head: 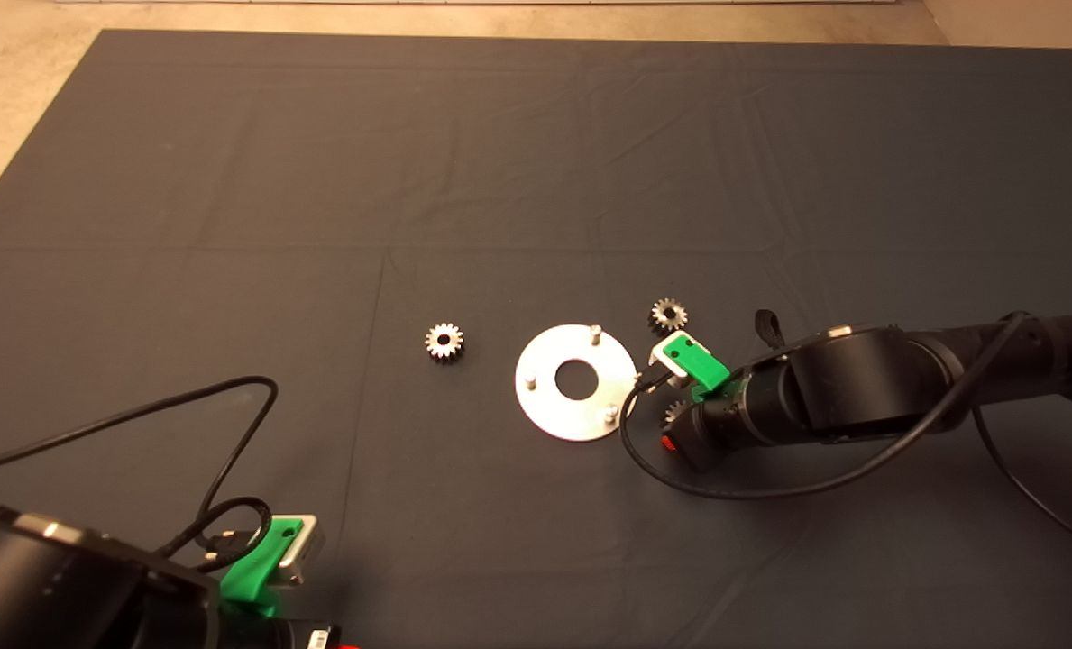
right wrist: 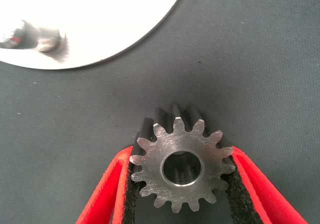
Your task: Install three planetary gears onto the carrier pins
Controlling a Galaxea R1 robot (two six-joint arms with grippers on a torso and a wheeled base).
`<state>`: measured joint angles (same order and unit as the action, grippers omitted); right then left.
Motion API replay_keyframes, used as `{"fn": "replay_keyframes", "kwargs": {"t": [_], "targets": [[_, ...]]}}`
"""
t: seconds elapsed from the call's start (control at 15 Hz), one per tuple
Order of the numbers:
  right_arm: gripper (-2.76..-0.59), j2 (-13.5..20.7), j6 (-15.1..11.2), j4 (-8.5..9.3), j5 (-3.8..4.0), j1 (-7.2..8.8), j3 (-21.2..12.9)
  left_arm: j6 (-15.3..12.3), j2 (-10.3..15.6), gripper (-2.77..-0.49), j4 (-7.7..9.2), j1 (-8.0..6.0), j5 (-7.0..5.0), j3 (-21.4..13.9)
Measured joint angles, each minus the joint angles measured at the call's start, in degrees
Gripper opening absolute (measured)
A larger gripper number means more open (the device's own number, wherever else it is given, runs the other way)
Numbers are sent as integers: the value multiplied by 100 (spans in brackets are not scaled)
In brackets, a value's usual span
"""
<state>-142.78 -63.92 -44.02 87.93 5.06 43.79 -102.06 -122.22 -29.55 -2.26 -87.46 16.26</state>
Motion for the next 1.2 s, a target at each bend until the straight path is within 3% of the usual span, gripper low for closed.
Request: {"fn": "replay_keyframes", "kwargs": {"t": [0.27,0.4,0.47,0.6,0.87,1.0,1.2], "targets": [[-232,-145,-9,6,-6,189,0,2,0,-49,0,-2,2,0],[-233,-170,-22,34,-6,408,0,2,0,-49,0,-2,2,0],[-233,-170,-22,87,-4,618,0,2,0,-49,0,-2,2,0],[-233,-188,-22,253,-4,908,1,3,0,-49,0,-2,0,0],[-233,-264,-22,772,-6,1351,6,3,0,-49,1,-1,0,0],[-233,-281,-22,905,-6,1444,6,5,0,-49,1,-2,0,0],[-233,-341,-15,1045,-1,1440,70,2,0,-49,1,-2,2,0]]}}
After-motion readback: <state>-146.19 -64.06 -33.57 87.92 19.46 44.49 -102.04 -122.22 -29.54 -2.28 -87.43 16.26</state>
